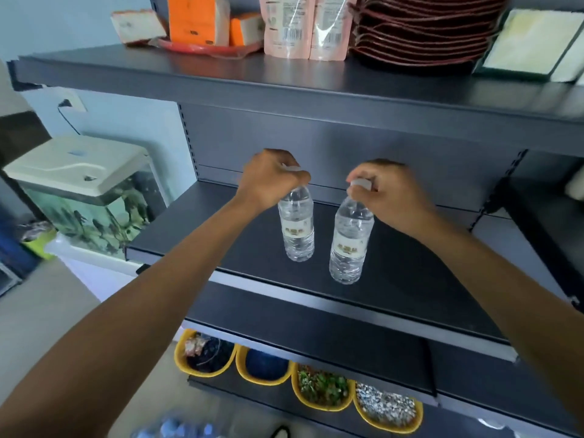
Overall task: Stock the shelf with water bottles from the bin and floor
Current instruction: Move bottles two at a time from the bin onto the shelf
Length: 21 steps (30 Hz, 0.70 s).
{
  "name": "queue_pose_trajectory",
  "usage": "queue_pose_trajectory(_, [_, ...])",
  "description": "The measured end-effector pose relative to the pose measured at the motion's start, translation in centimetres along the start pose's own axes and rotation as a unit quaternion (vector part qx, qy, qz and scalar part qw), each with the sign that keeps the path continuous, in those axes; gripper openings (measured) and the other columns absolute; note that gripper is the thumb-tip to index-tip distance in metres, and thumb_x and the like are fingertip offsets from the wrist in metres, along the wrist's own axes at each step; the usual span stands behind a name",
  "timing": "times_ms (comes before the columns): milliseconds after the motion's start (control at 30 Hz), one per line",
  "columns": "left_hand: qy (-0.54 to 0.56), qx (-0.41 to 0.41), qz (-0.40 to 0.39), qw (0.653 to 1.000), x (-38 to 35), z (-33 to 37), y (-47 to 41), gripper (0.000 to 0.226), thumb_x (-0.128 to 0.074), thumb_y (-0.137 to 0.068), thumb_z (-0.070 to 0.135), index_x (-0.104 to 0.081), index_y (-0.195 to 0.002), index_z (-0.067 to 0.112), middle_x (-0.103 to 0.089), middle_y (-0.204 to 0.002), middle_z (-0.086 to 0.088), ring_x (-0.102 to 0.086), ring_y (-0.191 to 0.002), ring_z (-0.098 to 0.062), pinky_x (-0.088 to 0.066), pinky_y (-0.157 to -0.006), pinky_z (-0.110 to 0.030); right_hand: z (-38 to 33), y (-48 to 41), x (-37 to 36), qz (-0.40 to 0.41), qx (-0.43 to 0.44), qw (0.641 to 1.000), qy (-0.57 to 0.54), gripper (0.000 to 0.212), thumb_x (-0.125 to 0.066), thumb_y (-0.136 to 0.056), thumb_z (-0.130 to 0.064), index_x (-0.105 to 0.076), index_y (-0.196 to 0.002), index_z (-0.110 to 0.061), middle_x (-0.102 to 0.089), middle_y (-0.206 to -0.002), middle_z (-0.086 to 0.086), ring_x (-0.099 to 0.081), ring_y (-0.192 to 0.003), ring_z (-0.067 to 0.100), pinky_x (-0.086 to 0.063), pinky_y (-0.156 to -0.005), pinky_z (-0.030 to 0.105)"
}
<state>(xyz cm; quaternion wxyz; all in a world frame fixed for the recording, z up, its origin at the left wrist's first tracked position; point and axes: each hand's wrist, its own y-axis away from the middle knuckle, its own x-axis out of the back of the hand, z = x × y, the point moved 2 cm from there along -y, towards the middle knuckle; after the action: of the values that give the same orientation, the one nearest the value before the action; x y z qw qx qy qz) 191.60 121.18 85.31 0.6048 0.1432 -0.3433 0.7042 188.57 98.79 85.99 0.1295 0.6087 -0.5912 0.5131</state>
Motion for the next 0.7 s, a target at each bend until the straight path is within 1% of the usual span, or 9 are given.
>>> queue_pose_trajectory(100, [-0.003,-0.014,-0.013,1.000,-0.5,-1.9,-3.1,0.004,-0.077,-0.077,0.028,-0.074,-0.080,0.027,-0.057,-0.056,0.019,-0.053,-0.055,0.003,-0.033,-0.049,-0.009,0.9,-3.0,-2.3,-0.013,-0.021,0.999,0.023,0.012,-0.071,-0.090,-0.016,-0.075,-0.099,-0.010,-0.073,-0.095,0.003,-0.067,-0.086,0.020,-0.050,-0.078,0.028])
queue_pose_trajectory(200, [0.005,-0.038,-0.049,0.998,-1.0,-3.8,-5.9,0.011,-0.075,-0.070,0.035,-0.073,-0.079,0.029,-0.053,-0.046,0.019,-0.050,-0.048,0.003,-0.032,-0.049,-0.010,1.4,-5.8,-4.5,-0.038,-0.036,0.998,0.044,0.011,-0.070,-0.089,-0.016,-0.072,-0.098,-0.008,-0.072,-0.097,0.005,-0.067,-0.090,0.022,-0.048,-0.079,0.030])
queue_pose_trajectory(267, [-0.005,-0.055,-0.094,0.994,-1.3,-5.1,-7.4,0.009,-0.075,-0.072,0.030,-0.073,-0.081,0.028,-0.054,-0.047,0.022,-0.051,-0.050,0.005,-0.033,-0.051,-0.010,1.4,-7.5,-5.9,-0.047,-0.051,0.996,0.063,0.013,-0.072,-0.089,-0.017,-0.071,-0.098,-0.007,-0.072,-0.099,0.009,-0.067,-0.090,0.024,-0.049,-0.079,0.031])
queue_pose_trajectory(333, [-0.020,-0.074,-0.145,0.986,-1.5,-6.2,-8.4,0.009,-0.076,-0.074,0.024,-0.073,-0.081,0.030,-0.060,-0.055,0.025,-0.055,-0.057,0.007,-0.041,-0.059,-0.017,1.3,-8.8,-7.2,-0.059,-0.070,0.992,0.084,0.017,-0.072,-0.090,-0.022,-0.068,-0.098,-0.007,-0.071,-0.101,0.012,-0.066,-0.091,0.026,-0.049,-0.078,0.033])
queue_pose_trajectory(367, [-0.025,-0.085,-0.169,0.982,-1.5,-6.8,-8.9,0.010,-0.075,-0.073,0.026,-0.073,-0.081,0.031,-0.065,-0.064,0.024,-0.060,-0.065,0.005,-0.045,-0.065,-0.022,1.1,-9.3,-7.9,-0.065,-0.080,0.989,0.101,0.020,-0.072,-0.091,-0.024,-0.066,-0.097,-0.006,-0.070,-0.101,0.013,-0.066,-0.091,0.028,-0.047,-0.075,0.032])
queue_pose_trajectory(467, [-0.032,-0.101,-0.218,0.970,-1.3,-8.0,-10.2,0.016,-0.067,-0.068,0.033,-0.070,-0.084,0.033,-0.073,-0.086,0.013,-0.069,-0.086,-0.010,-0.052,-0.081,-0.031,0.2,-10.7,-9.4,-0.075,-0.106,0.979,0.154,0.027,-0.071,-0.092,-0.033,-0.058,-0.090,-0.009,-0.069,-0.099,0.015,-0.067,-0.092,0.033,-0.045,-0.072,0.032])
queue_pose_trajectory(533, [-0.049,-0.110,-0.235,0.964,-1.2,-8.3,-11.0,0.017,-0.063,-0.068,0.035,-0.068,-0.084,0.035,-0.074,-0.092,0.007,-0.069,-0.091,-0.015,-0.053,-0.086,-0.035,-0.5,-11.6,-9.9,-0.076,-0.115,0.972,0.192,0.029,-0.068,-0.093,-0.038,-0.058,-0.092,-0.010,-0.070,-0.103,0.016,-0.068,-0.096,0.036,-0.047,-0.076,0.034])
queue_pose_trajectory(633, [-0.089,-0.139,-0.249,0.955,-1.5,-8.7,-11.8,0.020,-0.056,-0.067,0.041,-0.063,-0.085,0.036,-0.072,-0.099,0.002,-0.067,-0.096,-0.021,-0.053,-0.090,-0.039,-1.4,-12.9,-10.2,-0.105,-0.121,0.953,0.256,0.040,-0.064,-0.095,-0.042,-0.065,-0.106,-0.004,-0.068,-0.108,0.017,-0.066,-0.104,0.037,-0.043,-0.079,0.034])
queue_pose_trajectory(700, [-0.105,-0.166,-0.242,0.950,-1.8,-8.9,-12.0,0.024,-0.054,-0.070,0.045,-0.062,-0.088,0.032,-0.069,-0.101,-0.001,-0.064,-0.097,-0.023,-0.051,-0.090,-0.038,-1.9,-13.5,-10.3,-0.122,-0.115,0.937,0.306,0.043,-0.061,-0.096,-0.046,-0.066,-0.108,-0.005,-0.064,-0.098,0.014,-0.066,-0.102,0.035,-0.040,-0.077,0.034])
